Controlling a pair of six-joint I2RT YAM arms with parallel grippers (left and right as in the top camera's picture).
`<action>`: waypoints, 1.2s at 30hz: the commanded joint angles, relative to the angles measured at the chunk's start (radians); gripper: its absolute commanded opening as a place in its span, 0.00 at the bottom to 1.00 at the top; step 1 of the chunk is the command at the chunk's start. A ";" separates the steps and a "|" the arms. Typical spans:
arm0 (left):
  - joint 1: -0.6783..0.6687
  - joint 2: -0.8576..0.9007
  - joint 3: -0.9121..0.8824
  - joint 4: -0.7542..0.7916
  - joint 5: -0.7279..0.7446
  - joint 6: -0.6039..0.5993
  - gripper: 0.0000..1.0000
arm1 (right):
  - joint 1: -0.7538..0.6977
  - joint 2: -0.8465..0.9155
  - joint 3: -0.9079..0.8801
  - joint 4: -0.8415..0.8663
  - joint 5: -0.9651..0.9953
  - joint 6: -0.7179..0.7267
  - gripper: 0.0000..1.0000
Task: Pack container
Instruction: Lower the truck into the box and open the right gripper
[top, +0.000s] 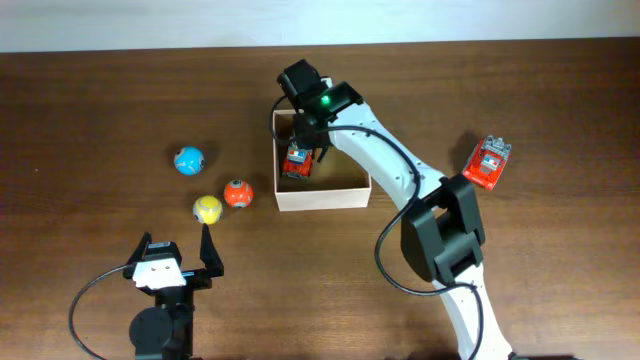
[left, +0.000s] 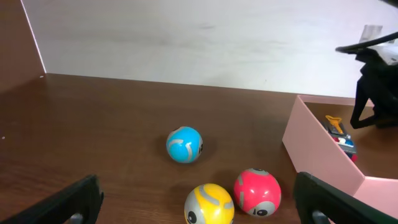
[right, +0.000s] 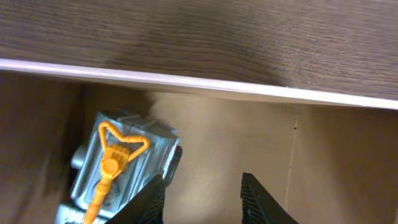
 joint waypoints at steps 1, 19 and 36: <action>0.003 -0.008 -0.003 -0.001 0.011 0.016 0.99 | -0.006 0.043 -0.010 0.000 0.013 0.001 0.35; 0.003 -0.008 -0.003 -0.001 0.011 0.016 0.99 | -0.007 0.075 -0.010 0.029 -0.037 0.000 0.34; 0.003 -0.008 -0.003 -0.001 0.011 0.016 0.99 | -0.008 0.074 -0.010 0.040 -0.047 -0.016 0.36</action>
